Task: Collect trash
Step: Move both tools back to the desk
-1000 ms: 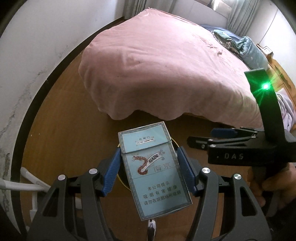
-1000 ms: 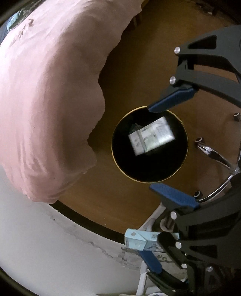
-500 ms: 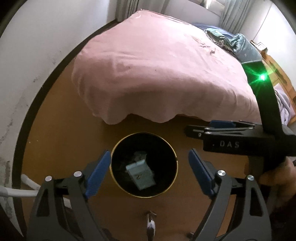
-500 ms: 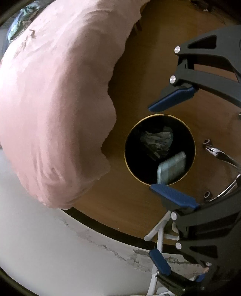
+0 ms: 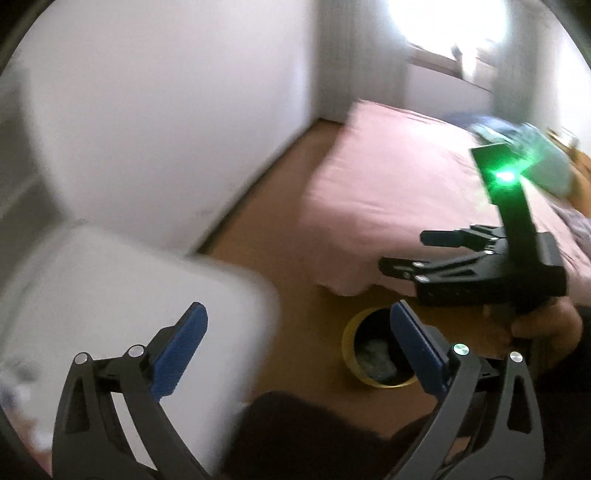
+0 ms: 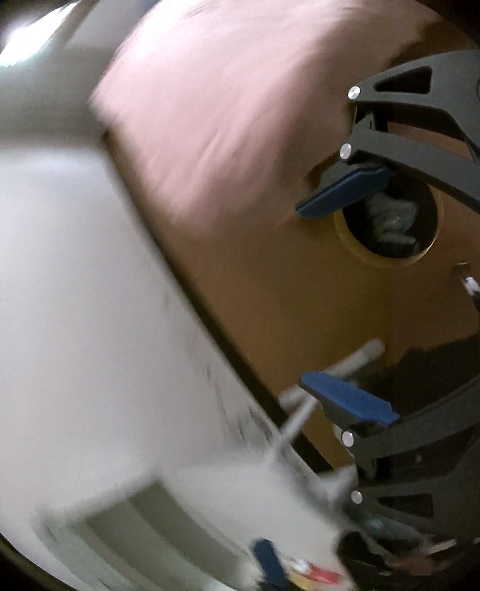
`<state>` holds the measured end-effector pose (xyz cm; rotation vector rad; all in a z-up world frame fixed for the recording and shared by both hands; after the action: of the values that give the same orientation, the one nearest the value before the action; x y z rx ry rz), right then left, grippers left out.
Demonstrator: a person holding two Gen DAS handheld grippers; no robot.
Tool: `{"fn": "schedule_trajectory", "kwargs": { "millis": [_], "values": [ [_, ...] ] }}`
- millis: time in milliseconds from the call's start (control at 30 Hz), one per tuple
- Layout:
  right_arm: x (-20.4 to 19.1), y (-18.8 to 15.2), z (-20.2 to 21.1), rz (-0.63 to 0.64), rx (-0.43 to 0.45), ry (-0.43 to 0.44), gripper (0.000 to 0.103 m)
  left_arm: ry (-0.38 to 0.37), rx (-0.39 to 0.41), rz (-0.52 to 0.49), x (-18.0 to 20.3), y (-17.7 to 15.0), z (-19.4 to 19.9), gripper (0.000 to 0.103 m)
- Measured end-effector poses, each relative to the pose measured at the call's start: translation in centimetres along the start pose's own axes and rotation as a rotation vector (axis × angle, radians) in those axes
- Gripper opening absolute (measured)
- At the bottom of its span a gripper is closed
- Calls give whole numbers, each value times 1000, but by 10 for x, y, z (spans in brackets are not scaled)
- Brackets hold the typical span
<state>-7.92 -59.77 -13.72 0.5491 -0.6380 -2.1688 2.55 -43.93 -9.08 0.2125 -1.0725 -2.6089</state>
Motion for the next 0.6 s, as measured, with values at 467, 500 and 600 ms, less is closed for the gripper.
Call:
{"fn": "schedule_trajectory", "kwargs": {
  "millis": [467, 500, 600],
  "values": [
    [-419, 19, -3, 688, -32, 577, 83, 521, 6, 586, -272, -194, 218, 96],
    [-436, 18, -4, 719, -28, 577, 83, 529, 7, 629, -281, -207, 228, 96],
    [-469, 10, -13, 801, -46, 577, 74, 547, 3, 684, -295, -225, 242, 96]
  ]
}}
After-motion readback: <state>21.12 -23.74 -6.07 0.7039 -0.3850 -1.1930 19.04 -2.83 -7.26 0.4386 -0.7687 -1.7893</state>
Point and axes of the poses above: each gripper's, at about its wrist camera, not at the fingertips, and z roughly against the way its jaws point, x to its right, y to its top, the point moved 6 cm from there along -z, roughly the way its jaws point, and after that the axes turned 1 degree about z, right-handed, at the moved point
